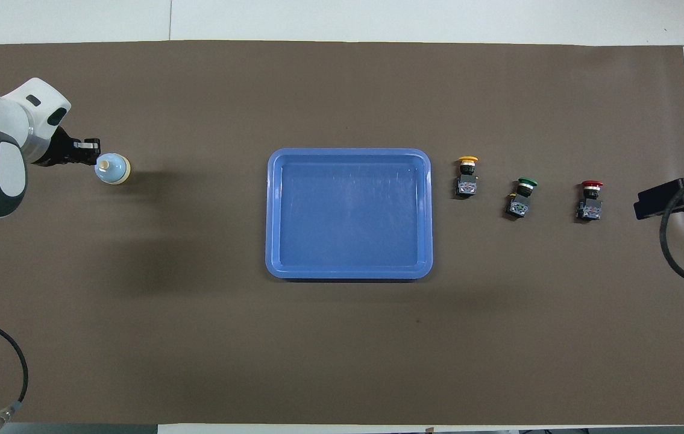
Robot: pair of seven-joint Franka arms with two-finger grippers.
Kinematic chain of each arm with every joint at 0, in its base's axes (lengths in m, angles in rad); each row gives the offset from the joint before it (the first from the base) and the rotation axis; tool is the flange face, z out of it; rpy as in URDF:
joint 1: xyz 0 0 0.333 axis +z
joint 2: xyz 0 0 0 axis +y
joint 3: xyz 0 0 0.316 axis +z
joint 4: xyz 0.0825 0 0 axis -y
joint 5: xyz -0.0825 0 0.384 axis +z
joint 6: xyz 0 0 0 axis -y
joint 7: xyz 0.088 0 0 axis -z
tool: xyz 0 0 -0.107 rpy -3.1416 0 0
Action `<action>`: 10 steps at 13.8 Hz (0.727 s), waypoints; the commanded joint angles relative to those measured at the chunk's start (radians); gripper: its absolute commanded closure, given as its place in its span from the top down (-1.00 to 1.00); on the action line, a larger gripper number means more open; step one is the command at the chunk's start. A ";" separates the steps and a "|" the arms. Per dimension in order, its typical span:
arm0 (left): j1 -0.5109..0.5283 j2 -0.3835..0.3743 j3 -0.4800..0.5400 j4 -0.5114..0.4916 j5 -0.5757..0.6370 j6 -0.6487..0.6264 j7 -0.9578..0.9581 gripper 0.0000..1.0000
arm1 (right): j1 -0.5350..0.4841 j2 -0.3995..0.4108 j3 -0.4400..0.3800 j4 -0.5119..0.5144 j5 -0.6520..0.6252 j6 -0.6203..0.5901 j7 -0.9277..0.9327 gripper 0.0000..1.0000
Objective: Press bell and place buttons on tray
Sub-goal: 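Move the left gripper over the bell and press down on it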
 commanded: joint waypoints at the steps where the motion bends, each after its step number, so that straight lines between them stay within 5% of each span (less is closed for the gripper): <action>1: 0.004 0.016 -0.002 0.005 -0.001 0.032 -0.002 -1.00 | -0.013 -0.003 0.009 0.001 -0.005 -0.010 -0.018 1.00; 6: 0.001 0.022 -0.002 -0.088 -0.001 0.168 -0.002 -1.00 | -0.015 -0.003 0.008 0.000 -0.005 -0.010 -0.018 1.00; 10: 0.010 0.006 -0.001 0.049 -0.001 -0.063 0.000 -1.00 | -0.019 -0.003 0.008 0.000 -0.005 -0.010 -0.020 1.00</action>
